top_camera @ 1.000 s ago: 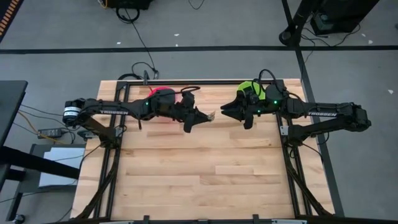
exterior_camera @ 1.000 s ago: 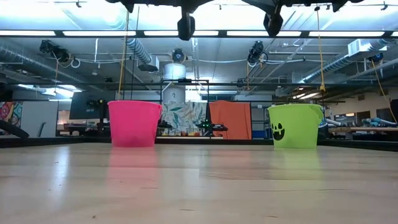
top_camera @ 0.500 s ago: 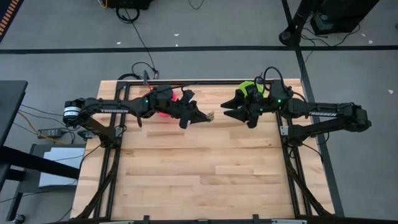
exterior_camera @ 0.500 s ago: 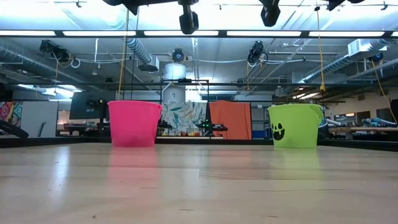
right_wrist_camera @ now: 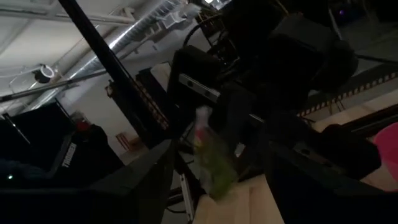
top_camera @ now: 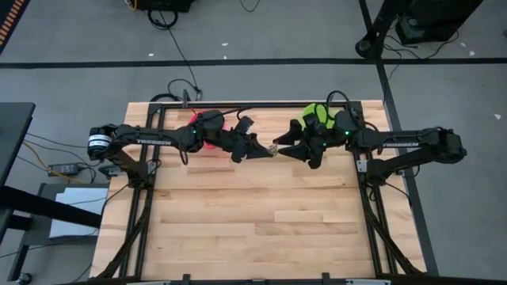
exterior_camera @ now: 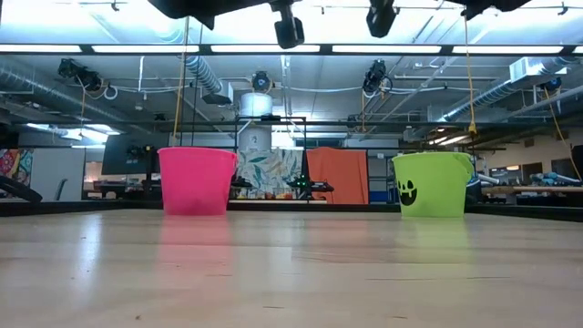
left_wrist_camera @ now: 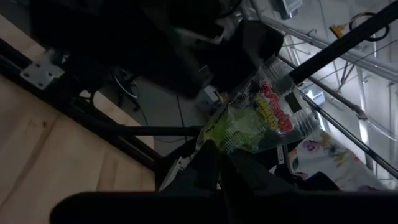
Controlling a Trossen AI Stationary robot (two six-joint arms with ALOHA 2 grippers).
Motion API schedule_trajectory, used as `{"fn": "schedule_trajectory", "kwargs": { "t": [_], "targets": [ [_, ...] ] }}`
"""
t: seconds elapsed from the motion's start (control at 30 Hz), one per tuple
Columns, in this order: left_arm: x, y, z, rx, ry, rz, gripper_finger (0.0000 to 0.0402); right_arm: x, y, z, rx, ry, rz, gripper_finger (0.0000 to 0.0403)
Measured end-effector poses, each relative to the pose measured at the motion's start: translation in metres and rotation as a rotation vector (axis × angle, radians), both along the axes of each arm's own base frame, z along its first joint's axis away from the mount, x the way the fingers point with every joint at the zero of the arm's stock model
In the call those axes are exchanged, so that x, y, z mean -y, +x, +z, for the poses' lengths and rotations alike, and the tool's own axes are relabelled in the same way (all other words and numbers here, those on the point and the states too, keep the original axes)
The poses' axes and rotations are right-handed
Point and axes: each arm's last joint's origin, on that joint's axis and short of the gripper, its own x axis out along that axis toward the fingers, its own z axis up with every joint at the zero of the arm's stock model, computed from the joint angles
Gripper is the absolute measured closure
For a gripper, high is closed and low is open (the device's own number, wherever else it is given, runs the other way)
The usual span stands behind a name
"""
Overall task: Sort candy by brand, put in halloween buckets
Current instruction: Put the green candy into the green bucket
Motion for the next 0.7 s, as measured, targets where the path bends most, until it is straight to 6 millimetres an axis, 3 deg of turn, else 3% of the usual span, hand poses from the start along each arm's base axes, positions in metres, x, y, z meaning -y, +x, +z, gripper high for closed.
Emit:
{"fn": "schedule_trajectory", "kwargs": {
  "t": [0.4, 0.7],
  "targets": [
    [-0.001, 0.007, -0.011, -0.053, -0.068, -0.004, 0.0385, -0.002, 0.007, 0.000, 0.043, 0.018, 0.032, 0.0157],
    [-0.002, 0.014, -0.015, -0.015, -0.109, -0.039, 0.0385, -0.004, 0.011, -0.005, 0.019, 0.019, 0.060, 0.0240]
  ]
}}
